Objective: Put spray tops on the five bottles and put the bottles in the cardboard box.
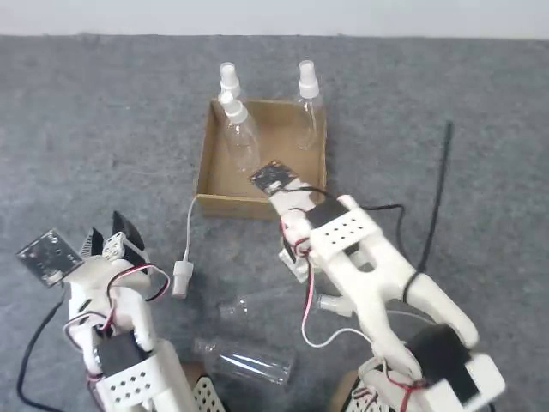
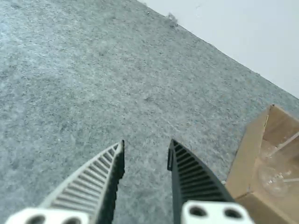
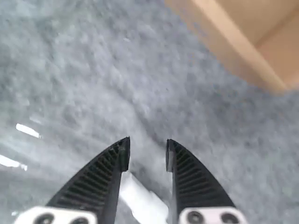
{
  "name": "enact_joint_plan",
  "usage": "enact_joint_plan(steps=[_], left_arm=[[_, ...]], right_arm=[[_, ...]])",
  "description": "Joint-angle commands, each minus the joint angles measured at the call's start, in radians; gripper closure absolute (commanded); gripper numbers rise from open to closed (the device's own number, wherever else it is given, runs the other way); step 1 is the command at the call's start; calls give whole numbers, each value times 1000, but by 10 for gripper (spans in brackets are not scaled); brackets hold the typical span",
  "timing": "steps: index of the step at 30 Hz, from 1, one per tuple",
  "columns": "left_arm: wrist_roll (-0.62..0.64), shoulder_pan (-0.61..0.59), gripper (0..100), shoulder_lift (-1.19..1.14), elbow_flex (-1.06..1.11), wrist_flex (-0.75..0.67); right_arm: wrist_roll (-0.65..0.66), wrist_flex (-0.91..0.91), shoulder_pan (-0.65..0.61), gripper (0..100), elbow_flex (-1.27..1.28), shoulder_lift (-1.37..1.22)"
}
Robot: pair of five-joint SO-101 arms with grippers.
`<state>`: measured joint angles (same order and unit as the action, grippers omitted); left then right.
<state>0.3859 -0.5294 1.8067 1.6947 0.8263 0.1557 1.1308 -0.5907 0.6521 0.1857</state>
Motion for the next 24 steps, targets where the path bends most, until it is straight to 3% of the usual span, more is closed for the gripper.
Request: enact_joint_plan(steps=[1,7,16,24], left_arm=[[-6,-6,852,14,-10,-29],[-6,-6,852,14,-10,-29],[-6,-6,852,14,-10,-29],[-6,-6,852,14,-10,-29]], right_arm=[[124,97,24,918,-14,163],[180,143,16,903,-14,260],[184,174,-77,627,-14,271],[184,185,-255,614,-11,265]])
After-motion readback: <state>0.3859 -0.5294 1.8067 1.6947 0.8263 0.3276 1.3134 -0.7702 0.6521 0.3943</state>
